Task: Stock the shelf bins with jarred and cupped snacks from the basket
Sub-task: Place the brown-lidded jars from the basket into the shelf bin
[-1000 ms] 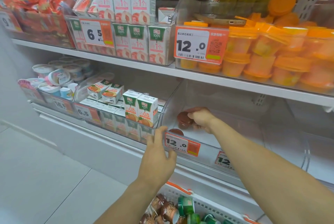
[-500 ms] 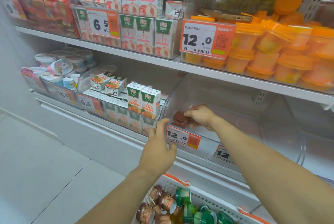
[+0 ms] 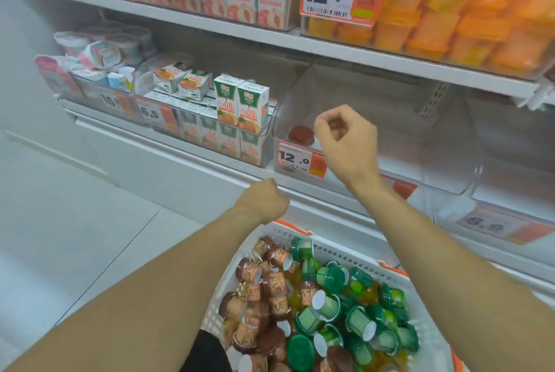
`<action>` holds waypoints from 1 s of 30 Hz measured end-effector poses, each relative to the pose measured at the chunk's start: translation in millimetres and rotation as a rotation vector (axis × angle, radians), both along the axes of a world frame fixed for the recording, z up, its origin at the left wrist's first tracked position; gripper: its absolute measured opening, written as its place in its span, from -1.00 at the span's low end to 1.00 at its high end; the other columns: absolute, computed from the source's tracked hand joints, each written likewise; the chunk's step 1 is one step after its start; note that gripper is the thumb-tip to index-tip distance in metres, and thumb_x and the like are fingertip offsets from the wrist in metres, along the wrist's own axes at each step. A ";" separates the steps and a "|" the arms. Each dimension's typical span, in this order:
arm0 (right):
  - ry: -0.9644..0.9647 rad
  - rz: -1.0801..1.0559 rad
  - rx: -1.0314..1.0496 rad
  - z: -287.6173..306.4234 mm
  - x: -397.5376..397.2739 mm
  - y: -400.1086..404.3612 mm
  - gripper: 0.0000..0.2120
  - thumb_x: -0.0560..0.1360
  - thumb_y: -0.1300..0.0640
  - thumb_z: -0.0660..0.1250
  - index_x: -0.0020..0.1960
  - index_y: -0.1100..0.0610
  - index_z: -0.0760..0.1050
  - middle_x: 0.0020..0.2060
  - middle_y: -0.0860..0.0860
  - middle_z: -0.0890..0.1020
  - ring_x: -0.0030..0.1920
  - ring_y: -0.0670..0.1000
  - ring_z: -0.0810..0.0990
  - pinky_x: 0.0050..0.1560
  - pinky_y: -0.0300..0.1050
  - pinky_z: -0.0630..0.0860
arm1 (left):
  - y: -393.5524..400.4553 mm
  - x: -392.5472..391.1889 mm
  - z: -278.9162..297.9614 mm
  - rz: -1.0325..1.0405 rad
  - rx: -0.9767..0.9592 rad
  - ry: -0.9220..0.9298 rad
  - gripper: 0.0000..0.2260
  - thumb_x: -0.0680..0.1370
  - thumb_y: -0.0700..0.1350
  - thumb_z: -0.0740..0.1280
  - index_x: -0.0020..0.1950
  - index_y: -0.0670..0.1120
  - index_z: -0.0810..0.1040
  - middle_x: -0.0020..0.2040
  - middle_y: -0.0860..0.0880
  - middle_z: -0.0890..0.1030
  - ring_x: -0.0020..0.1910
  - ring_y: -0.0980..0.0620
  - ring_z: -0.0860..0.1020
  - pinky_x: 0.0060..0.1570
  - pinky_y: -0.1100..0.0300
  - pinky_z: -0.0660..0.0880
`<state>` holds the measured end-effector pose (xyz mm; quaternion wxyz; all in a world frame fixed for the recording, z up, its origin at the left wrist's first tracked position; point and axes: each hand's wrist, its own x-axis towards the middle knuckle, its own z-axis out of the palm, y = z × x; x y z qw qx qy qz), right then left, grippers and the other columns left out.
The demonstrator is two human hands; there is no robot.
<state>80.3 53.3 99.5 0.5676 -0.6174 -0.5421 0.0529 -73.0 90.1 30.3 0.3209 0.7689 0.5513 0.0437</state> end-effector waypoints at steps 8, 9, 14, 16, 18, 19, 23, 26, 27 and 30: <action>-0.336 0.304 -0.834 -176.4 -39.3 -80.6 -0.91 0.51 0.12 0.31 -0.11 0.10 0.57 -0.25 0.01 0.63 -0.22 0.01 0.58 -0.11 0.03 0.59 | -39.6 -33.0 -147.3 -0.282 -0.068 0.548 -0.47 0.61 -0.06 0.21 0.56 -0.10 0.18 0.50 -0.14 0.30 0.46 -0.15 0.32 0.41 0.02 0.33; -0.361 0.365 -0.950 -189.6 -37.0 -85.8 -0.92 0.51 0.12 0.32 -0.09 0.11 0.57 -0.20 0.03 0.63 -0.18 0.03 0.59 -0.07 0.07 0.60 | -45.4 -40.0 -164.0 -0.309 -0.042 0.551 -0.40 0.60 -0.06 0.21 0.60 -0.05 0.07 0.57 -0.11 0.18 0.52 -0.16 0.20 0.49 -0.01 0.21; -0.411 0.457 -1.059 -211.5 -34.0 -84.4 -0.85 0.50 0.09 0.38 0.02 0.12 0.51 -0.07 0.04 0.57 -0.08 0.04 0.54 -0.09 -0.10 0.48 | -63.2 -50.6 -185.9 -0.456 0.211 0.677 -0.32 0.54 -0.13 0.37 0.59 -0.10 0.12 0.55 -0.11 0.21 0.51 -0.18 0.16 0.53 -0.02 0.11; -0.405 0.418 -1.028 -220.5 -41.9 -80.0 -0.78 0.48 0.04 0.38 0.07 0.11 0.48 -0.05 0.02 0.49 -0.06 0.03 0.49 -0.09 -0.14 0.40 | -61.9 -47.4 -189.7 -0.462 0.272 0.729 -0.37 0.55 -0.15 0.35 0.57 -0.12 0.17 0.55 -0.16 0.21 0.51 -0.20 0.17 0.53 -0.04 0.12; -0.417 0.400 -1.040 -231.8 -50.5 -75.2 -0.64 0.49 -0.04 0.36 0.20 0.12 0.45 0.08 0.05 0.47 0.07 0.06 0.49 0.06 -0.09 0.46 | -59.9 -44.1 -189.6 -0.487 0.290 0.768 -0.44 0.59 -0.14 0.31 0.55 -0.15 0.22 0.54 -0.18 0.21 0.50 -0.22 0.17 0.53 -0.06 0.11; -0.433 0.398 -1.056 -238.0 -53.9 -72.9 -0.55 0.49 -0.08 0.35 0.28 0.13 0.42 0.16 0.08 0.46 0.13 0.09 0.49 0.14 -0.05 0.49 | -58.3 -42.8 -189.5 -0.490 0.301 0.771 -0.48 0.60 -0.13 0.29 0.54 -0.15 0.25 0.53 -0.18 0.23 0.49 -0.22 0.19 0.52 -0.06 0.12; -0.505 0.380 -1.082 -254.0 -62.2 -68.9 -0.39 0.50 -0.16 0.34 0.40 0.17 0.32 0.31 0.15 0.40 0.23 0.16 0.51 0.24 0.02 0.48 | -48.6 -46.9 -184.3 -0.481 0.299 0.654 -0.59 0.60 -0.16 0.26 0.45 -0.14 0.36 0.43 -0.12 0.33 0.43 -0.12 0.26 0.42 0.07 0.25; -0.461 0.361 -1.090 -257.8 -63.8 -72.3 -0.47 0.52 -0.07 0.36 0.38 0.17 0.35 0.31 0.12 0.38 0.23 0.13 0.51 0.24 -0.04 0.46 | -41.7 -56.5 -168.5 -0.452 0.176 0.463 -0.62 0.52 -0.09 0.39 0.30 -0.12 0.43 0.29 -0.08 0.40 0.36 -0.05 0.34 0.22 0.16 0.36; -0.416 0.348 -1.092 -256.7 -63.3 -73.4 -0.51 0.50 -0.04 0.39 0.33 0.16 0.39 0.28 0.09 0.41 0.20 0.11 0.51 0.20 -0.06 0.47 | -40.6 -58.6 -161.3 -0.427 0.104 0.406 -0.66 0.47 -0.06 0.43 0.18 -0.09 0.43 0.19 -0.06 0.44 0.29 -0.06 0.41 0.09 0.16 0.39; -0.263 0.286 -1.116 -245.5 -58.8 -73.8 -0.68 0.41 0.02 0.47 0.06 0.16 0.52 0.05 0.06 0.55 0.01 0.05 0.55 -0.03 -0.11 0.49 | -31.1 -58.8 -131.9 -0.345 -0.084 0.392 -0.64 0.36 0.00 0.51 -0.09 -0.08 0.37 -0.14 -0.03 0.48 -0.08 -0.08 0.53 -0.24 0.16 0.33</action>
